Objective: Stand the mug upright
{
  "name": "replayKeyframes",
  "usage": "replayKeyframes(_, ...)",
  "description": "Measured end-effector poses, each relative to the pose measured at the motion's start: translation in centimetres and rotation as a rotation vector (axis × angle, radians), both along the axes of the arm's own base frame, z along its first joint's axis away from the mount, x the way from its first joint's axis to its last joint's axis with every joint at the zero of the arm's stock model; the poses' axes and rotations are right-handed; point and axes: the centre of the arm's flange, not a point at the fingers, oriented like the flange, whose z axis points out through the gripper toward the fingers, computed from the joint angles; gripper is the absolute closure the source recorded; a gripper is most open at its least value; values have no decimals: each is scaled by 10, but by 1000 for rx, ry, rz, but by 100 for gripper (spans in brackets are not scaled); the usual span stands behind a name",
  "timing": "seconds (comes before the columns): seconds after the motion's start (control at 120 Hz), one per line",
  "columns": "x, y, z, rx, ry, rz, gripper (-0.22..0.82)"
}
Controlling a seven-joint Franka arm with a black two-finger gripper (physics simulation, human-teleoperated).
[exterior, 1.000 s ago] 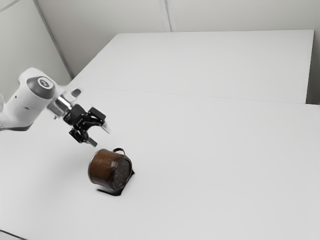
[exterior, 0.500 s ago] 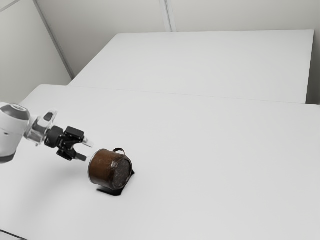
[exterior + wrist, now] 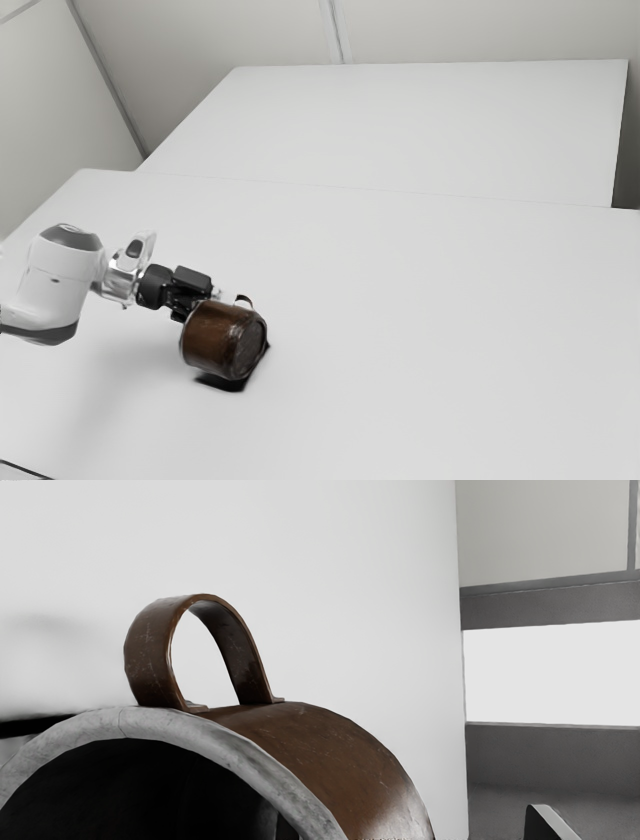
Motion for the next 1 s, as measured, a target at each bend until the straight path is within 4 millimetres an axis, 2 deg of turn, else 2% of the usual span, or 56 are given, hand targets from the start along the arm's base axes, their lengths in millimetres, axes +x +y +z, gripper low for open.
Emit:
replayKeyframes(0.083,2,-10,0,-4,-22,-23,41)
replayKeyframes(0.175,3,-14,0,-6,-44,-38,57)
replayKeyframes(0.283,4,-10,1,-5,-67,-37,67)
replayKeyframes(0.425,8,7,10,11,-110,-10,73)
replayKeyframes(0.467,16,16,24,26,-147,-1,74)
replayKeyframes(0.55,44,33,71,77,-252,-1,76)
replayKeyframes(0.65,74,35,125,213,-336,-97,77)
replayKeyframes(0.733,94,19,157,422,-354,-261,78)
replayKeyframes(0.842,111,-22,165,698,-311,-490,78)
replayKeyframes(0.9,107,-51,154,791,-273,-580,79)
replayKeyframes(1.0,79,-103,111,894,-221,-677,78)
